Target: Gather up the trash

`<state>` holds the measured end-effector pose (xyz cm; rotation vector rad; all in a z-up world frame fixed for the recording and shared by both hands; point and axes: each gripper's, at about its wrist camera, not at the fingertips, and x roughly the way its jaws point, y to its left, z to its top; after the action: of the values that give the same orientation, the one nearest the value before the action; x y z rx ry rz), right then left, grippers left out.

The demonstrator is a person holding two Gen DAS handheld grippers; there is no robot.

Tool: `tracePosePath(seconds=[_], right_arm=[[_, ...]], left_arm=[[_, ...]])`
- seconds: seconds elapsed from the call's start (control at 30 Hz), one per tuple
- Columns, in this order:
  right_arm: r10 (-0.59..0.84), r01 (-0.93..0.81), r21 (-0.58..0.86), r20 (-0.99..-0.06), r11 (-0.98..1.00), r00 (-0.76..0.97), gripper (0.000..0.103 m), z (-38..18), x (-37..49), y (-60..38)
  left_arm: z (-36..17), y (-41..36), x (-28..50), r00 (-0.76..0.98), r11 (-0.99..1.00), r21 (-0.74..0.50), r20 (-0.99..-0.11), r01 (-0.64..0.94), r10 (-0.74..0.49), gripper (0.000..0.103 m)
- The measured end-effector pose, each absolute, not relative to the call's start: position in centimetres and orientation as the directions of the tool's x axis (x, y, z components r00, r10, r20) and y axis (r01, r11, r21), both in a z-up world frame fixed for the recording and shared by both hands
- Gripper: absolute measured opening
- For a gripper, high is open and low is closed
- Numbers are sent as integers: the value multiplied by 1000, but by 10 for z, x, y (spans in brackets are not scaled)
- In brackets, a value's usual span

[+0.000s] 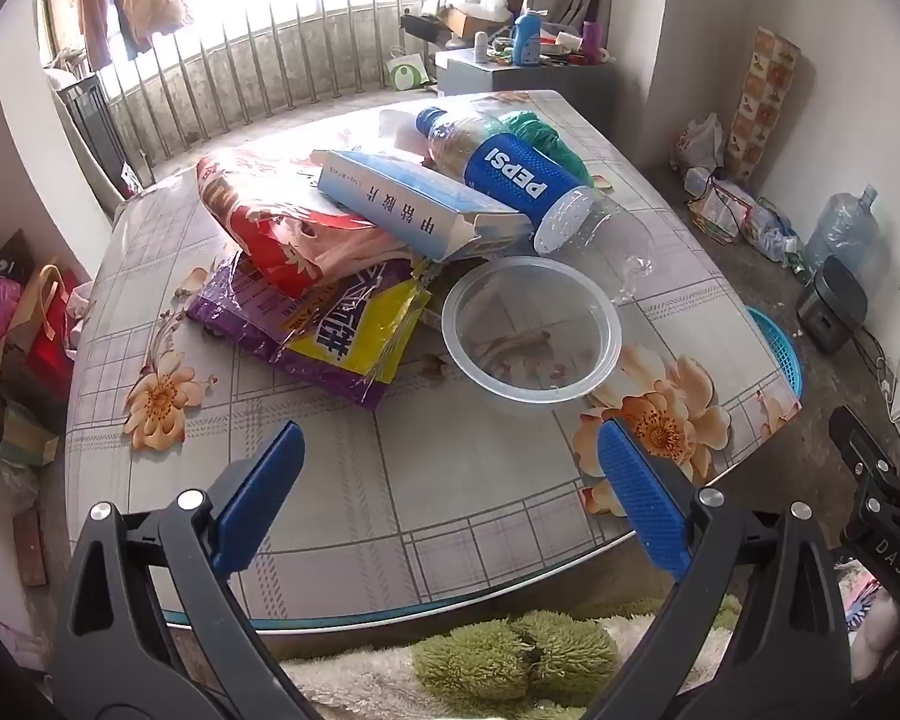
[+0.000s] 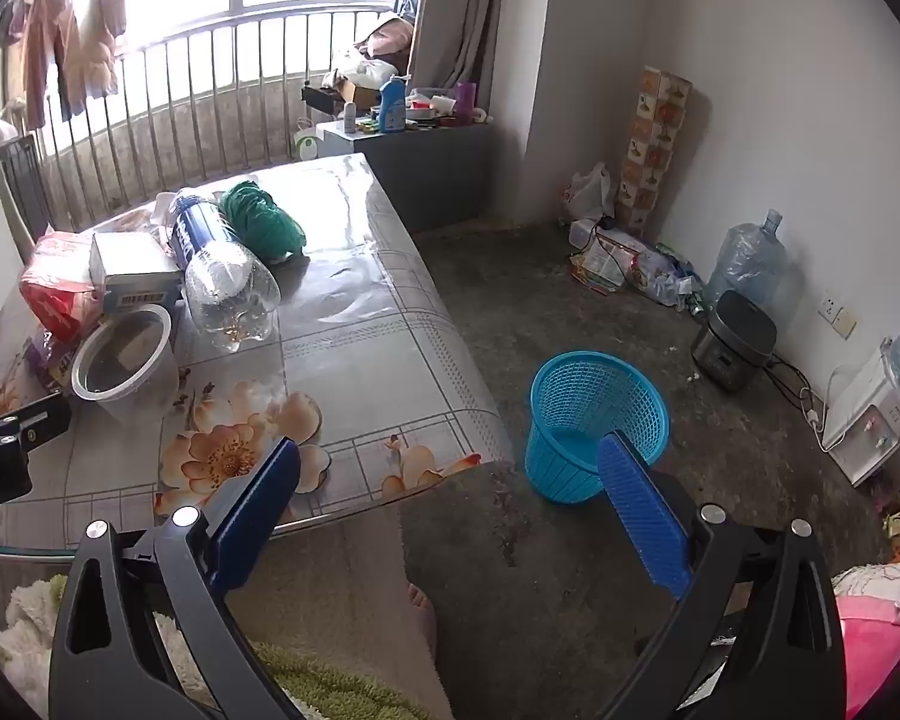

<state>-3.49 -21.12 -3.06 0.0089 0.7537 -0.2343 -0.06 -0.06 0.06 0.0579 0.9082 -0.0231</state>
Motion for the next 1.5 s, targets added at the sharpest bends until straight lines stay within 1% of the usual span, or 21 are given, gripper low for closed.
tracePosePath(seconds=[0.07, 0.1, 1.5], right_arm=[[-202, 212, -70, -679, 975, 705, 96, -31, -35, -212], [-201, 210, -71, -680, 975, 705, 96, -30, -34, -212], [-196, 192, -85, -696, 978, 691, 96, -33, -32, -208]], left_arm=[[1, -3, -2, 618, 998, 44, -786, 42, 8, 94], [-1, 5, 2, 600, 999, 8, -800, 45, -21, 94], [-7, 7, 1, 595, 999, 27, -804, 35, 1, 94]])
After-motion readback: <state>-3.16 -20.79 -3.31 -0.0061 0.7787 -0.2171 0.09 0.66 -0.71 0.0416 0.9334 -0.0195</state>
